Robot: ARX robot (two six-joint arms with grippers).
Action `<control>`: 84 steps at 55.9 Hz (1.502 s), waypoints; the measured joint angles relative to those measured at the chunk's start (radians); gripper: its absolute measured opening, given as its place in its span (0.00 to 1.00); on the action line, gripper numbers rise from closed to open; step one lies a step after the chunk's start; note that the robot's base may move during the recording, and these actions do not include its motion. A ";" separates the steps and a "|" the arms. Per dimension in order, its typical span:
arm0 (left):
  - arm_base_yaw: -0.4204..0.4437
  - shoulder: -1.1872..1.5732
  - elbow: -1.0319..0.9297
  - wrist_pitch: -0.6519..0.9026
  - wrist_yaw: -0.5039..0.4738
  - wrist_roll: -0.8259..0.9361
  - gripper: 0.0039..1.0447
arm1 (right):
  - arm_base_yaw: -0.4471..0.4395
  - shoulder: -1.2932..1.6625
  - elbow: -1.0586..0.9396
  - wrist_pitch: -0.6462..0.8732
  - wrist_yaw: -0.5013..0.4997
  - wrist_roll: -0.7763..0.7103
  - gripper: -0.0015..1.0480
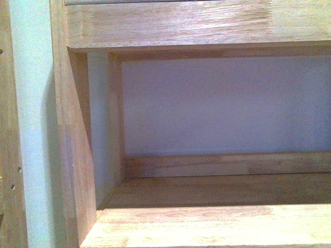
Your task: Put away toys
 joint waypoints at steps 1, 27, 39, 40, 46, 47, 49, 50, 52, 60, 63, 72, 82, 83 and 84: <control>0.000 0.000 0.000 0.000 0.000 0.000 0.94 | 0.000 -0.001 0.000 0.000 0.000 0.000 0.94; 0.000 0.000 0.000 0.000 0.000 0.000 0.94 | 0.000 -0.113 -0.134 -0.294 -0.266 -0.002 0.39; 0.000 0.000 0.000 0.000 0.000 0.000 0.94 | 0.000 -0.169 -0.232 -0.256 -0.265 -0.002 0.10; 0.000 0.000 0.000 0.000 0.000 0.000 0.94 | 0.000 -0.179 -0.248 -0.250 -0.265 -0.003 0.04; 0.000 0.000 0.000 0.000 0.000 0.000 0.94 | 0.000 -0.203 -0.284 -0.236 -0.265 -0.003 0.03; 0.000 0.000 0.000 0.000 0.000 0.000 0.94 | 0.000 -0.206 -0.289 -0.234 -0.265 -0.003 0.03; 0.000 0.000 0.000 0.000 0.000 0.000 0.94 | 0.000 -0.213 -0.300 -0.230 -0.265 -0.003 0.03; 0.000 0.000 0.000 0.000 0.000 0.000 0.94 | 0.000 -0.218 -0.307 -0.228 -0.265 -0.003 0.03; 0.000 0.000 0.000 0.000 0.000 0.000 0.94 | 0.000 -0.225 -0.319 -0.224 -0.265 -0.003 0.03; 0.000 0.000 0.000 0.000 0.000 0.000 0.94 | 0.000 -0.246 -0.350 -0.214 -0.265 -0.003 0.03; 0.000 0.000 0.000 0.000 0.000 0.000 0.94 | 0.000 -0.254 -0.361 -0.211 -0.265 -0.003 0.03; 0.000 0.000 0.000 0.000 0.000 0.000 0.94 | 0.000 -0.274 -0.388 -0.204 -0.265 -0.003 0.03; 0.000 0.000 0.000 0.000 0.000 0.000 0.94 | 0.000 -0.298 -0.416 -0.198 -0.265 -0.003 0.03; 0.000 0.000 0.000 0.000 0.000 0.000 0.94 | 0.000 -0.300 -0.418 -0.198 -0.265 -0.003 0.03; 0.000 0.000 0.000 0.000 0.000 0.000 0.94 | 0.000 -0.301 -0.420 -0.197 -0.265 -0.003 0.03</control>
